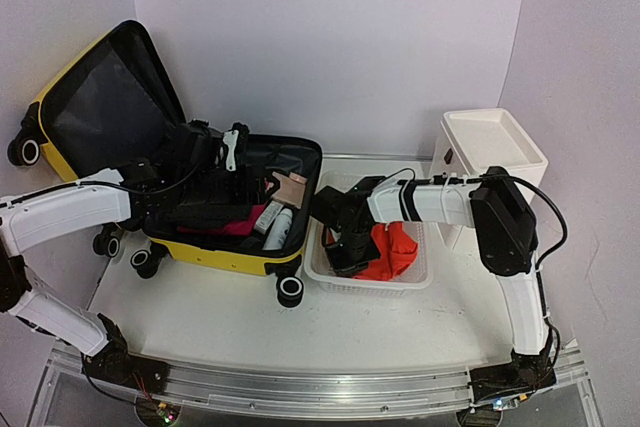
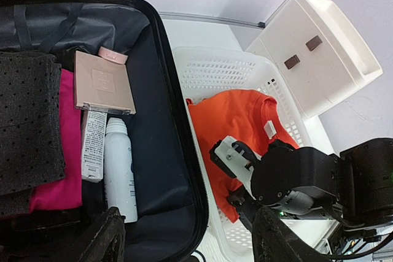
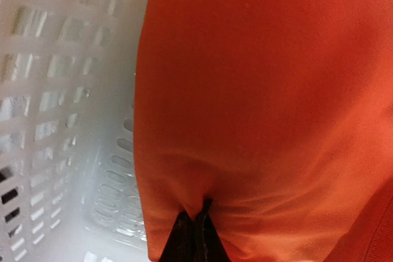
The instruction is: Open, take out, and arrange the luggage
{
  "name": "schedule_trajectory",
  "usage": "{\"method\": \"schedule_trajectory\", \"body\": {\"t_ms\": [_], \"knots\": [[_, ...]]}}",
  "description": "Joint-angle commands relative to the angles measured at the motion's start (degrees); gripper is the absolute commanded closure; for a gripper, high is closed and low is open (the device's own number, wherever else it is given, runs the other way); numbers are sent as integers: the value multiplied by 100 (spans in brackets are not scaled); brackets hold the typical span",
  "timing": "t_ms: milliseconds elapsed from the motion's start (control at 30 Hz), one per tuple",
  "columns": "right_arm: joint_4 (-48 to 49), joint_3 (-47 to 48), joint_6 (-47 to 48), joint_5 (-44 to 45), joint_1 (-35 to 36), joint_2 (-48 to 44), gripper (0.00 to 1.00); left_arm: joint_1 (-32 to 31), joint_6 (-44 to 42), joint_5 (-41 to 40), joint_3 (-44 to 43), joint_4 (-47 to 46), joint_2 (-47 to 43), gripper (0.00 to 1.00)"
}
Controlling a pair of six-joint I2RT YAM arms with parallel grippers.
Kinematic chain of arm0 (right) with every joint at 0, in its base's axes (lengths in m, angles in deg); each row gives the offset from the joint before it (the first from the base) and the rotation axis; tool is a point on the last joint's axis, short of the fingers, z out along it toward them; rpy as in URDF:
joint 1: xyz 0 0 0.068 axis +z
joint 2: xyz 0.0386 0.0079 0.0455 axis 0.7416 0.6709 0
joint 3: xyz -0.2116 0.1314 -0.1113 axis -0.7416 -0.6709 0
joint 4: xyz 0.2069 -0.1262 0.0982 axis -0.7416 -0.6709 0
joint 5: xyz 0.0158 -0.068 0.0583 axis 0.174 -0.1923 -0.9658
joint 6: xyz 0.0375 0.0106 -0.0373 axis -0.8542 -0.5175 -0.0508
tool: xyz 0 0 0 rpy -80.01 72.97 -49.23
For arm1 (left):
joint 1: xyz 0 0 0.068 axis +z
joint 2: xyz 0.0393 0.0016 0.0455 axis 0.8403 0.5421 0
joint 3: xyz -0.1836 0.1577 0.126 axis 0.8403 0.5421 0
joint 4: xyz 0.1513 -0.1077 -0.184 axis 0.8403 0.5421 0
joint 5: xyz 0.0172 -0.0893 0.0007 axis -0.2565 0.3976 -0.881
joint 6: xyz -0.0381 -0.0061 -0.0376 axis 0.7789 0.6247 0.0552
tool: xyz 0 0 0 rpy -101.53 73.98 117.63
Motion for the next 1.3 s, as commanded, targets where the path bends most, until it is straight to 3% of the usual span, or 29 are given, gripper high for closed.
{"method": "schedule_trajectory", "body": {"t_ms": [0, 167, 367, 433, 467, 567, 700, 767, 867, 900, 1167, 1267], "knots": [[467, 87, -182, -416, 39, -228, 100, 25, 4, -51, 10, -290, -218, 29], [1135, -167, -549, -1447, 40, -624, 100, 25, 21, -37, 36, -309, -200, 29], [1401, -288, -919, -1424, 2, -667, 99, 47, 74, 40, 56, -353, -154, 28], [1146, -413, -855, -1042, -25, -715, 68, 56, 79, 48, 83, -353, -160, 28], [1004, -468, -745, -863, -24, -794, 60, 60, 78, 44, 86, -353, -160, 28], [631, -658, -407, -320, -32, -1257, 46, 74, 83, 42, 101, -354, -154, 28], [82, -1044, -270, 248, -94, -2001, 39, 103, 66, 23, 58, -354, -72, 27], [72, -1478, -305, 452, -234, -2235, 48, 134, 58, 2, 39, -348, -39, 26], [234, -1938, -346, 485, -466, -2212, 76, 186, 58, -6, 15, -341, -11, 24], [288, -2006, -300, 497, -485, -2152, 82, 204, 57, -7, 7, -320, -9, 23], [516, -2294, -319, 1086, -727, -1680, 86, 273, -46, -192, -56, 99, -230, 19], [320, -2109, -331, 1236, -657, -2023, 86, 333, -249, -491, -311, 654, -220, 14]]}}
